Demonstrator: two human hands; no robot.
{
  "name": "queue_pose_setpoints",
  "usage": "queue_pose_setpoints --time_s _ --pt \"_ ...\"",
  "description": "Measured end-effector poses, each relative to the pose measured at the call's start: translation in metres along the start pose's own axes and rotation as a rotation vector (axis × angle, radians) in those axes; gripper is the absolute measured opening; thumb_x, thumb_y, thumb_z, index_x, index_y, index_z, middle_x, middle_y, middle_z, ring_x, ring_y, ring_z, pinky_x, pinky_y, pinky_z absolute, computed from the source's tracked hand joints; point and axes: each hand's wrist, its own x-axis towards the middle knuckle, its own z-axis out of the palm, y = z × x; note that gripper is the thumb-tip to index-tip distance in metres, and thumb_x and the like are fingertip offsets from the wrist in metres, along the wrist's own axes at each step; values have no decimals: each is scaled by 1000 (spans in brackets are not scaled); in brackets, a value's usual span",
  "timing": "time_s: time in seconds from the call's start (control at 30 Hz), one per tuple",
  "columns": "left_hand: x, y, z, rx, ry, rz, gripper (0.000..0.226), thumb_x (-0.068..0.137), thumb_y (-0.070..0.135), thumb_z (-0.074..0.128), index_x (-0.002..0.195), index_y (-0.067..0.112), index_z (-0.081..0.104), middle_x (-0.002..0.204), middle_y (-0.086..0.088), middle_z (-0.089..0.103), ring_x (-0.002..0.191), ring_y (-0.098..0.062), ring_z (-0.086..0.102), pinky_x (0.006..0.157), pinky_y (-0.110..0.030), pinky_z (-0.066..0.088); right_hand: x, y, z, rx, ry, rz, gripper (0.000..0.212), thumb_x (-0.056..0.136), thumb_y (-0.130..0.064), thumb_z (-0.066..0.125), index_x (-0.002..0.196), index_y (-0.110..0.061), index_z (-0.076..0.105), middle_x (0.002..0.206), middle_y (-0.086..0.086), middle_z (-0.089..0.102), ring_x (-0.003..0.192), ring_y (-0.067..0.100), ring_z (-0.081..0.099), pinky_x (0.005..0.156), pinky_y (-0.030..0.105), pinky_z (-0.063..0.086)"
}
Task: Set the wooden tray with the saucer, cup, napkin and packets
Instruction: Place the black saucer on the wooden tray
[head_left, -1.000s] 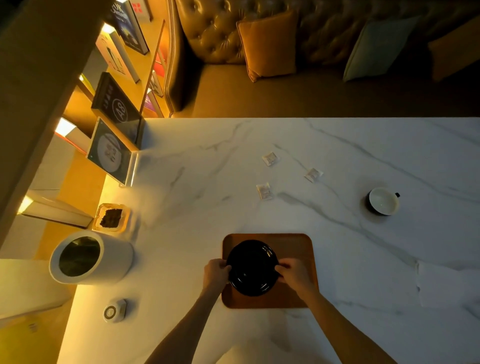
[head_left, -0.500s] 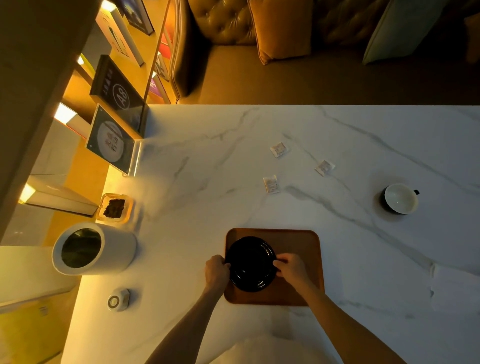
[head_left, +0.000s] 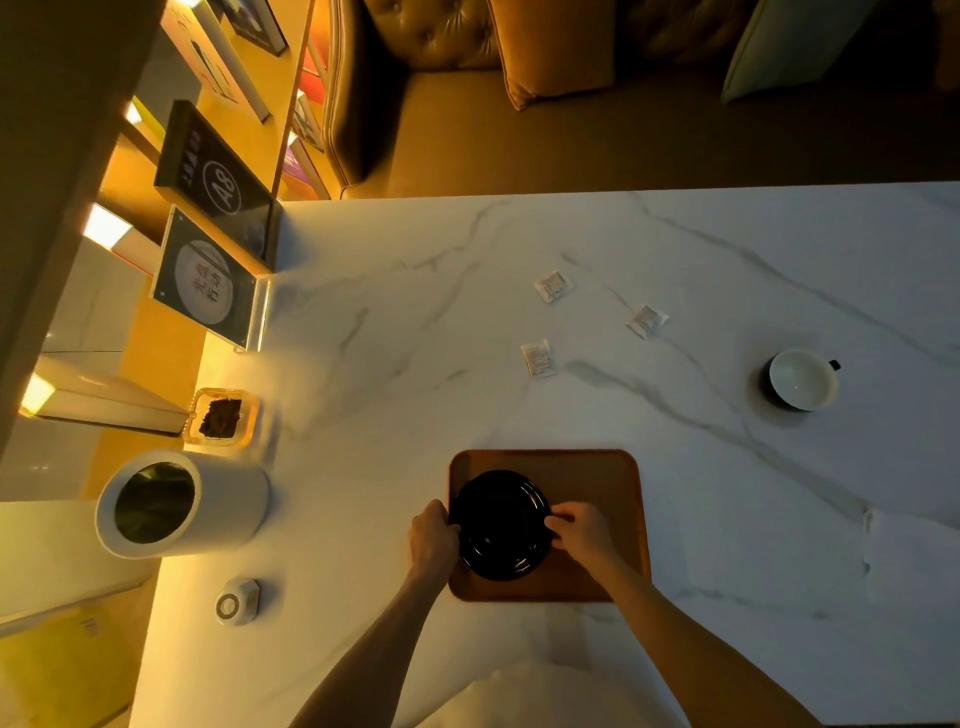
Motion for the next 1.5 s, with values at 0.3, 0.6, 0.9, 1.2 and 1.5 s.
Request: queue_pose_setpoints --time_s 0.3,0.6,0.9,1.2,1.5 --pt "2 0 2 36 -12 -6 5 93 10 51 96 10 54 87 -6 63 74 -20 60 61 -28 50 -1 2 0 -35 0 -19 33 93 -10 58 125 -2 57 117 17 64 98 24 65 87 37 58" --pt "2 -2 2 114 -60 -18 10 94 16 50 101 10 55 93 -8 64 80 -23 63 64 -30 50 -5 3 -5 -231 29 -95 36 93 -29 59 124 -12 60 120 6 66 109 19 61 92 30 49" --pt "2 -8 3 65 -35 5 11 96 15 50 100 10 59 87 -6 64 76 -19 62 66 -30 51 -8 4 -3 -289 89 -109 36 93 -35 58 121 -13 64 118 5 69 108 19 63 94 33 48" --pt "6 -5 -2 70 -54 -4 14 97 16 49 105 9 59 97 -10 67 85 -23 64 75 -33 55 -9 3 -2 -270 81 -99 34 93 -35 58 119 -14 65 116 4 69 107 18 62 99 39 47" --pt "5 -4 -5 97 -72 5 15 97 17 50 106 8 59 96 -9 66 85 -22 64 77 -35 55 -11 2 -3 -246 70 -84 35 93 -33 59 120 -12 65 117 6 69 108 20 63 96 39 50"
